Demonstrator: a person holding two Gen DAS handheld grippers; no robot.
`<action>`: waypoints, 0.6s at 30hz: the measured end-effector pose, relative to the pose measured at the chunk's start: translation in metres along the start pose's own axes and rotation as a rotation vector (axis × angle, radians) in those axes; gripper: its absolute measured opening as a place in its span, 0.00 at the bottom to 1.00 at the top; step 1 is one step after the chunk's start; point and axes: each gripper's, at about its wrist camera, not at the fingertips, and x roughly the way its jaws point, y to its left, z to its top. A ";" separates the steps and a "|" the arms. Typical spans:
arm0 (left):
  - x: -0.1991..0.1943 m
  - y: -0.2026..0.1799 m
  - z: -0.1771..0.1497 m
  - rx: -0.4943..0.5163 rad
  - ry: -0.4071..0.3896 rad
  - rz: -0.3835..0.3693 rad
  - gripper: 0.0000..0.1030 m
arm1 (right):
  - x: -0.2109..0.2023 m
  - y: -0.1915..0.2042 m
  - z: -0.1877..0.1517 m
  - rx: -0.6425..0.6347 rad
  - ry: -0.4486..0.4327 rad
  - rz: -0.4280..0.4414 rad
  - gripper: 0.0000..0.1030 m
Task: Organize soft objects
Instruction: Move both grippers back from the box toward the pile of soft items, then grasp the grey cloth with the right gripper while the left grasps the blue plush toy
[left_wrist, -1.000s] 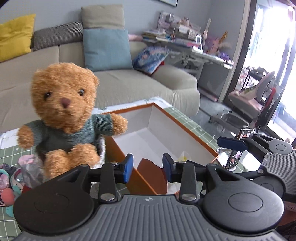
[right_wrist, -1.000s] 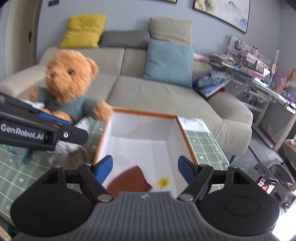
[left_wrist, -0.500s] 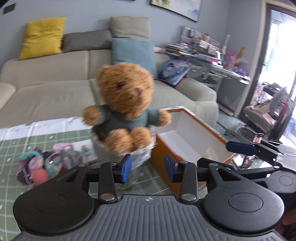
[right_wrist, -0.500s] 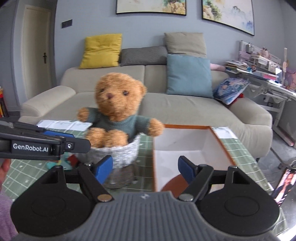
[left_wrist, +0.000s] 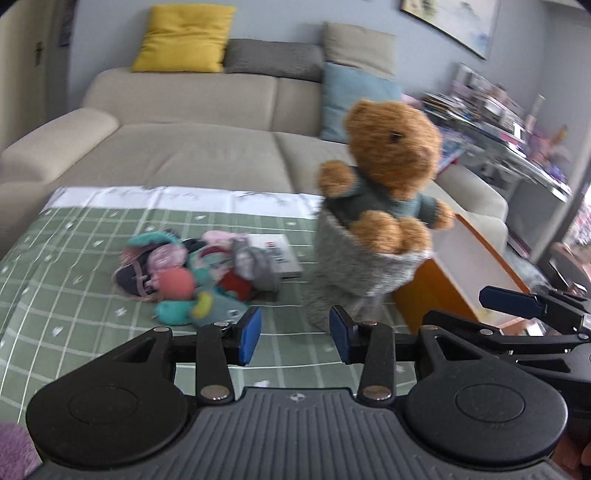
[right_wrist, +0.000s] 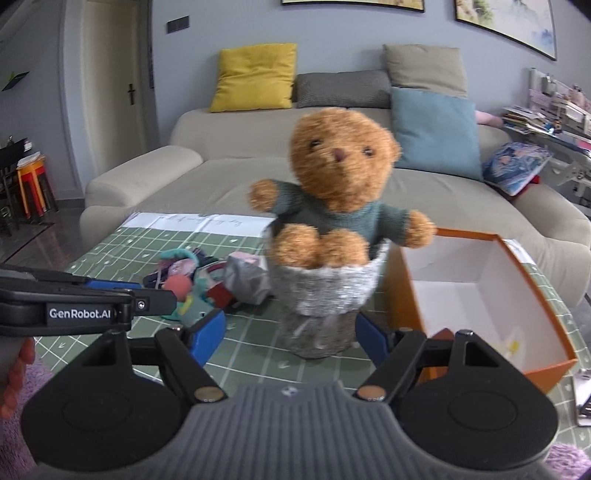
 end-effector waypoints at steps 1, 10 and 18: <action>-0.001 0.006 0.000 -0.016 -0.002 0.011 0.47 | 0.003 0.004 0.001 -0.005 0.003 0.007 0.74; 0.015 0.047 0.005 -0.116 0.017 0.063 0.47 | 0.047 0.041 0.012 -0.096 0.025 0.056 0.66; 0.060 0.064 0.012 -0.157 0.088 0.050 0.59 | 0.109 0.058 0.012 -0.204 0.084 0.067 0.49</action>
